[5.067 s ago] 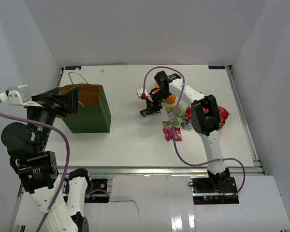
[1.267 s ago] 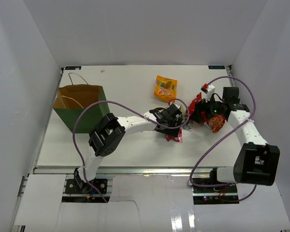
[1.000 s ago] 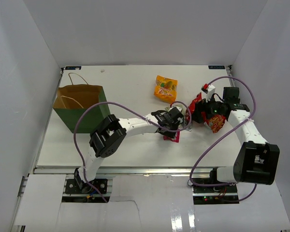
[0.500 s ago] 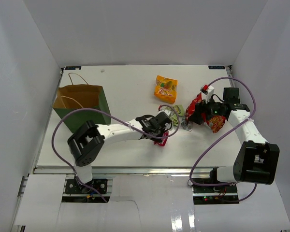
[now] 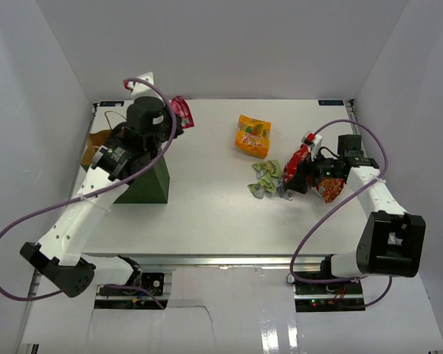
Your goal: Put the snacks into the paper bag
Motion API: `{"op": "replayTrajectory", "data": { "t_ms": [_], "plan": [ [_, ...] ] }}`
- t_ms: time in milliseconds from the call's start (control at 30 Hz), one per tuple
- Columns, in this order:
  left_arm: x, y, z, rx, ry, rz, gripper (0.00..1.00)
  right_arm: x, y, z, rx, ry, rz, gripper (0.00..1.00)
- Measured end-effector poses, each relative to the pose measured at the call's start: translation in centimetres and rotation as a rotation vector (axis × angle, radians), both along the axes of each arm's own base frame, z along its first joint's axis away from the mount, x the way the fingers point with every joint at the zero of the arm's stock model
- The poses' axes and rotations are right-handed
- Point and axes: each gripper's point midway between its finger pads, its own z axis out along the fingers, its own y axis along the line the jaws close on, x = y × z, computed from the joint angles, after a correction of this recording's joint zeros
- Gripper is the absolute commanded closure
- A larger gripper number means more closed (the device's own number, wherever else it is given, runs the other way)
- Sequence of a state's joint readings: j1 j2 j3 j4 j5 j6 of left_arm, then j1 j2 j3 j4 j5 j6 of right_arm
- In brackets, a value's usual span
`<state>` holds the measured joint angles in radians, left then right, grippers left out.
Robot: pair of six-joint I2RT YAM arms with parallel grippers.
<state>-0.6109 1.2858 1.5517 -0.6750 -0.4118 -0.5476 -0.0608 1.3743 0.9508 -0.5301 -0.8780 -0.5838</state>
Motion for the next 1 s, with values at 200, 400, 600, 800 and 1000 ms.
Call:
{"op": "replayTrajectory", "data": {
  "t_ms": [200,400,600,800,1000],
  "plan": [
    [0.6,6.2,3.0,0.114,-0.036,0.148,0.81,0.0,0.2,-0.3,0.002,0.014,0.006,0.07],
    [-0.5,10.7,-0.2,0.274,0.063,0.234,0.8,0.0,0.2,-0.4,0.007,0.018,0.008,0.07],
    [-1.6,13.0,-2.8,0.364,0.122,0.254,0.77,0.4,0.2,-0.4,0.008,0.023,0.01,0.07],
    [-1.5,14.5,-5.4,0.434,0.178,0.276,0.69,0.5,0.2,-0.2,0.008,0.018,0.011,0.07],
    [-1.3,15.8,-6.3,0.461,0.2,0.298,0.14,0.0,0.5,-0.3,-0.006,0.021,0.036,0.07]
  ]
}}
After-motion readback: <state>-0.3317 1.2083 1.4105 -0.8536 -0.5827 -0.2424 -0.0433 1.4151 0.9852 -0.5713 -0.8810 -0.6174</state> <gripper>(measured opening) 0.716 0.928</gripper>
